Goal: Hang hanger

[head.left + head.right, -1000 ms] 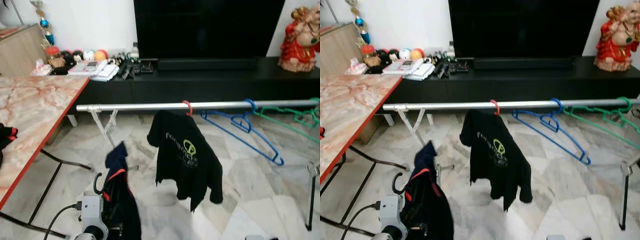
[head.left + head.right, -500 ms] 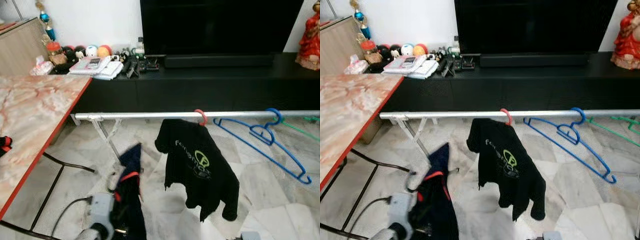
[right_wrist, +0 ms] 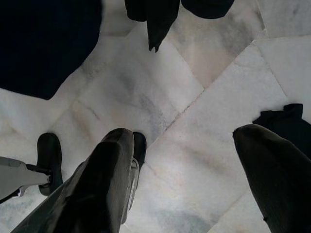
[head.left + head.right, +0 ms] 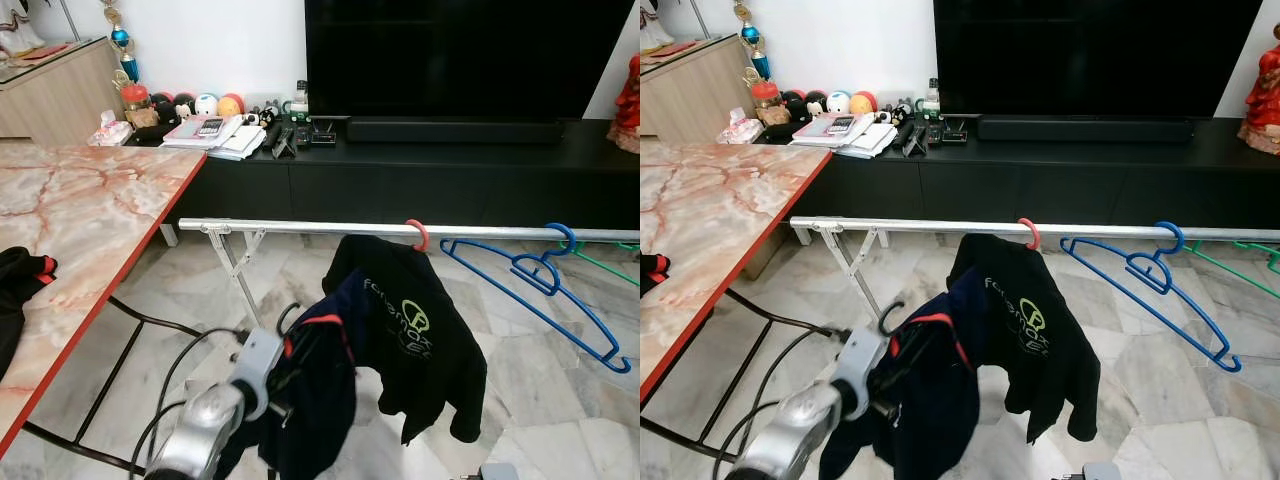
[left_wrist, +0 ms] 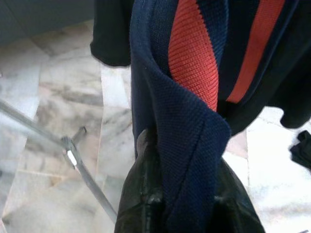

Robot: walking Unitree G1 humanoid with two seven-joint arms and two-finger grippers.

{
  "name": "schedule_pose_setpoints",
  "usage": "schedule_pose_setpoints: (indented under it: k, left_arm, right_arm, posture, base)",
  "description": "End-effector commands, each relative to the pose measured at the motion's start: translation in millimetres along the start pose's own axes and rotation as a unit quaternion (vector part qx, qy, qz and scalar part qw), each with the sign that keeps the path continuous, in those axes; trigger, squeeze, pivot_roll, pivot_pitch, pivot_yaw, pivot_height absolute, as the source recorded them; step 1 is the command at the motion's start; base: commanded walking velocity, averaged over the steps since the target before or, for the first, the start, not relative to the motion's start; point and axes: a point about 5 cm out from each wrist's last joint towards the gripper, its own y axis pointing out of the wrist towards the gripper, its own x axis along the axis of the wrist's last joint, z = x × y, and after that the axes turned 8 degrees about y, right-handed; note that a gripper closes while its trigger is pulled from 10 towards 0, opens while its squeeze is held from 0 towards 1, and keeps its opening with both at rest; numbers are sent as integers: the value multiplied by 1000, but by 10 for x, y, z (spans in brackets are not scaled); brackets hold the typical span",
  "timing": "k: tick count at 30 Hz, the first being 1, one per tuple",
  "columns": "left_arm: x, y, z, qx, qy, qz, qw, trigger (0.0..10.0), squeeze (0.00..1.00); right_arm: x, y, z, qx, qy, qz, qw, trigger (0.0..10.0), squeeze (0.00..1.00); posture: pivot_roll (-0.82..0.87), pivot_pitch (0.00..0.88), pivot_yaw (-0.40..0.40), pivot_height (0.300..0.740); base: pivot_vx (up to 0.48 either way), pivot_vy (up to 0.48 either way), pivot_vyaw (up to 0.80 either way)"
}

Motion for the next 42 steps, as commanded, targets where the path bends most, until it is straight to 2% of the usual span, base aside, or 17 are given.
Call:
schedule_pose_setpoints:
  k: [1,4,11,17,20,24,34,37,42]
  left_arm:
    - [109,76,38,4,9,-8,1000,10000,0]
    - [190,129,73,15,-2,-13,1000,10000,0]
    - [516,301,146,37,-16,-32,999,10000,0]
    - [674,356,183,44,-18,-44,998,10000,0]
    - [781,398,220,65,-20,-42,997,10000,0]
    - [838,413,244,77,-29,-43,996,10000,0]
    - [922,456,264,97,-20,-8,995,10000,0]
    - [937,466,269,105,-29,5,994,10000,0]
    - [1028,483,277,116,-50,-2,992,10000,0]
  right_arm:
    - [-11,-3,-19,-3,-1,4,1000,10000,0]
    - [-11,-3,-21,-2,-2,4,1000,10000,0]
    - [-9,-5,-32,-3,-6,4,1000,10000,0]
    - [-14,-5,-31,-4,-6,4,1000,10000,0]
    - [-37,-10,-40,-9,-1,6,1000,10000,0]
    - [-66,-16,-49,-13,4,8,1000,10000,0]
    - [-231,-54,-75,-24,17,19,999,10000,0]
    - [-288,-68,-80,-27,22,22,999,10000,0]
    - [-359,-88,-90,-31,24,28,999,10000,0]
  posture:
    - [93,84,8,740]
    - [93,85,8,740]
    - [89,87,10,740]
    - [73,87,26,740]
    - [53,91,42,740]
    - [35,98,54,740]
    - [1,114,86,740]
    - [-10,120,96,740]
    - [-25,131,103,740]
  base:
    - [0,0,0]
    - [0,0,0]
    - [0,0,0]
    - [0,0,0]
    - [0,0,0]
    - [0,0,0]
    - [0,0,0]
    - [0,0,0]
    - [0,0,0]
